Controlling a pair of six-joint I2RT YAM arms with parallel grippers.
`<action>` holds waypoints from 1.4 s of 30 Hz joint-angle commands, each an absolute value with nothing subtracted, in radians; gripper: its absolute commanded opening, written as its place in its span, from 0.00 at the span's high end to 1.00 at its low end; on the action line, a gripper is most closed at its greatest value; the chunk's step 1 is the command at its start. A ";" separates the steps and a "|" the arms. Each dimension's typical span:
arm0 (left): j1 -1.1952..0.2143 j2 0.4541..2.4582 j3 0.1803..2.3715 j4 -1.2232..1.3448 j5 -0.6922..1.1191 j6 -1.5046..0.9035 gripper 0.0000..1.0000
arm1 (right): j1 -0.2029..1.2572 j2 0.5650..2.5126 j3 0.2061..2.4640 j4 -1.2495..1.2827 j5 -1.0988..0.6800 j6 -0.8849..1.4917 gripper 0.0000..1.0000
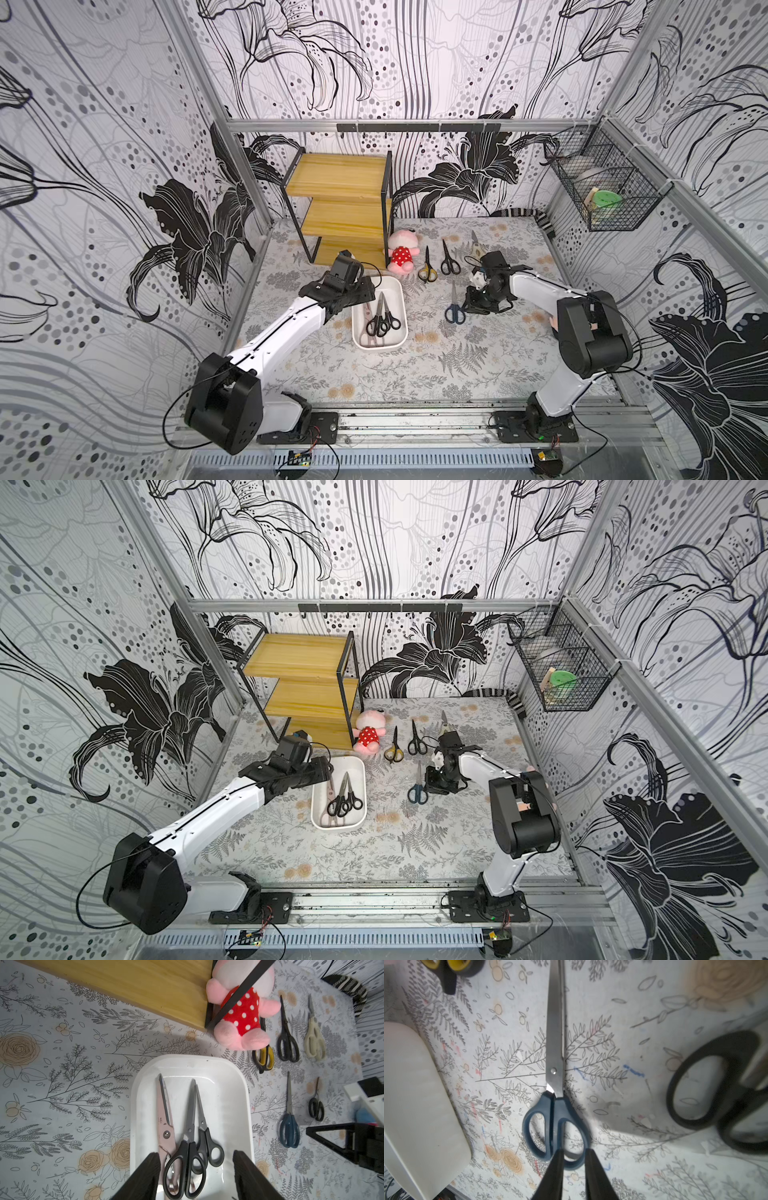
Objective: Take the scissors out of the storage box
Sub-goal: Place the scissors at the center of the board, then pick up the scissors from the storage box.
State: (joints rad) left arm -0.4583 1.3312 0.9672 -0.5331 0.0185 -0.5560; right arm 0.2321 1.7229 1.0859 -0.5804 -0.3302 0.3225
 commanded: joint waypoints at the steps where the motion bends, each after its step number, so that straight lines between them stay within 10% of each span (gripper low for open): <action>1: -0.493 1.339 0.977 -0.601 -0.063 -0.514 0.41 | 0.225 1.702 1.148 -0.623 -0.282 0.318 0.70; 11: -0.602 1.429 1.010 -0.692 -0.163 -0.506 0.64 | 0.237 1.520 1.175 -0.526 -0.321 0.463 0.48; 42: -0.636 1.633 1.036 -0.782 -0.141 -0.473 0.77 | 0.396 1.556 1.188 -0.419 -0.285 0.539 0.57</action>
